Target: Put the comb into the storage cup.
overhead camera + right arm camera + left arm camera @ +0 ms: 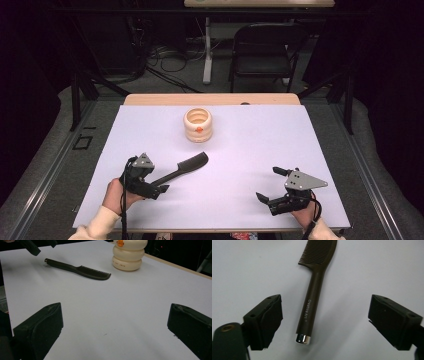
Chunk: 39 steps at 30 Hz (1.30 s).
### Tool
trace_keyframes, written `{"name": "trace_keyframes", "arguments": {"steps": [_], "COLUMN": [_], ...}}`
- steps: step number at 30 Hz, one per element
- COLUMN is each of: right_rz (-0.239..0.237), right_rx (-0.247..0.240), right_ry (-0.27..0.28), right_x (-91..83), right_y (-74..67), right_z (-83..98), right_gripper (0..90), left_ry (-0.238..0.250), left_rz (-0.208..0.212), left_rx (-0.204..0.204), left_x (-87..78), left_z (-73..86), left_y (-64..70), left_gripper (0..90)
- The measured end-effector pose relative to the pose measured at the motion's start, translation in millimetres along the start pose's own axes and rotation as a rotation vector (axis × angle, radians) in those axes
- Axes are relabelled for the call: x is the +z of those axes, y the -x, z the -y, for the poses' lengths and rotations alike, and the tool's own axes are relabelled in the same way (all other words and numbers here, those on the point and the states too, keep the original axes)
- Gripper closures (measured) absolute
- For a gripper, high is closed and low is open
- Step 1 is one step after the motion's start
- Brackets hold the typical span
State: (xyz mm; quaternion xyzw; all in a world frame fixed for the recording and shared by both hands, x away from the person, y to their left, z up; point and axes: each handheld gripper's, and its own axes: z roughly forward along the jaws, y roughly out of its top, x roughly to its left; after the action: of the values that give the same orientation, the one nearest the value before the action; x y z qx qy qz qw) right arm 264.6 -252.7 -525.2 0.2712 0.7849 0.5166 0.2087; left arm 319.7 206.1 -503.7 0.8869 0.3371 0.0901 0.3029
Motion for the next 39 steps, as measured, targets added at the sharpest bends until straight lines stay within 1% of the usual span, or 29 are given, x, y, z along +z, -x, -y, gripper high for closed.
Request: {"name": "trace_keyframes", "arguments": {"steps": [2,3,5,6,7,9,11,13,14,15,16,18,27,28,29,33,35,36,37,38,39], "right_rz": [0.0,0.001,0.001,0.001,0.001,0.0,-0.001,-0.001,0.0,0.0,-0.001,-0.002,-0.004,-0.003,-0.004,-0.005,-0.004,-0.004,-0.004,-0.005,-0.006], "right_rx": [0.0,-0.001,-0.003,-0.005,-0.005,-0.002,-0.001,-0.002,-0.003,-0.003,-0.004,-0.003,-0.001,-0.002,-0.001,0.002,0.001,0.001,0.001,0.001,0.0], "right_ry": [0.003,0.003,0.002,0.002,0.002,0.003,0.003,0.004,0.004,0.004,0.003,0.002,0.004,0.004,0.001,-0.001,0.0,0.001,0.0,0.0,0.001], "right_x": [0.1,-0.5,-0.4,-0.3,-0.3,-0.1,-0.2,-0.3,-0.4,-0.4,-0.1,-0.1,0.1,0.1,0.1,0.3,0.1,-0.1,0.0,0.3,0.4], "right_y": [-0.1,-0.3,-0.3,-0.3,-0.3,-0.3,-0.2,-0.2,-0.1,-0.1,-0.3,-0.3,0.0,0.0,-0.1,-0.1,0.1,0.1,0.1,-0.1,-0.2], "right_z": [0.0,-0.1,-0.3,-0.3,-0.3,-0.2,-0.1,-0.1,-0.1,-0.1,-0.3,-0.3,0.0,0.0,-0.1,0.1,0.1,0.1,0.1,0.0,0.0], "right_gripper": [0.0,0.0,0.0,0.0,0.0,0.0,0.0,0.0,0.0,0.0,0.0,0.0,0.0,0.0,0.0,0.0,0.0,0.0,0.0,0.0,0.0], "left_ry": [-0.001,-0.015,-0.018,-0.036,-0.036,-0.057,-0.07,-0.073,-0.081,-0.086,-0.101,-0.109,-0.15,-0.16,-0.165,-0.175,-0.181,-0.184,-0.193,-0.196,-0.199], "left_rz": [-0.005,-0.023,-0.026,-0.032,-0.032,-0.04,-0.043,-0.044,-0.039,-0.044,-0.038,-0.039,-0.039,-0.046,-0.042,-0.043,-0.042,-0.043,-0.042,-0.039,-0.038], "left_rx": [0.003,0.018,0.024,0.035,0.035,0.05,0.062,0.063,0.068,0.069,0.077,0.084,0.097,0.107,0.108,0.115,0.113,0.12,0.127,0.125,0.131], "left_x": [-0.1,0.0,0.0,0.8,0.8,2.8,4.4,5.5,6.6,7.7,10.4,13.0,23.8,26.1,27.2,31.1,33.9,35.2,37.8,38.9,40.1], "left_z": [-1.8,-5.6,-7.3,-10.9,-10.9,-15.8,-19.3,-20.9,-22.6,-24.1,-27.0,-29.4,-38.2,-40.8,-41.9,-45.2,-47.0,-48.1,-49.8,-50.3,-51.0], "left_y": [0.1,-0.2,-0.4,-0.2,-0.2,-0.6,-1.4,-1.7,-2.4,-2.6,-3.1,-2.9,-4.4,-4.5,-4.6,-4.6,-3.9,-4.1,-4.3,-4.0,-4.3], "left_gripper": [7.6,6.0,4.0,2.9,1.7,0.2,0.1,0.0,0.0,0.0,0.0,0.0,0.0,0.0,0.0,0.0,0.1,0.6,3.2,5.3,6.9]}}
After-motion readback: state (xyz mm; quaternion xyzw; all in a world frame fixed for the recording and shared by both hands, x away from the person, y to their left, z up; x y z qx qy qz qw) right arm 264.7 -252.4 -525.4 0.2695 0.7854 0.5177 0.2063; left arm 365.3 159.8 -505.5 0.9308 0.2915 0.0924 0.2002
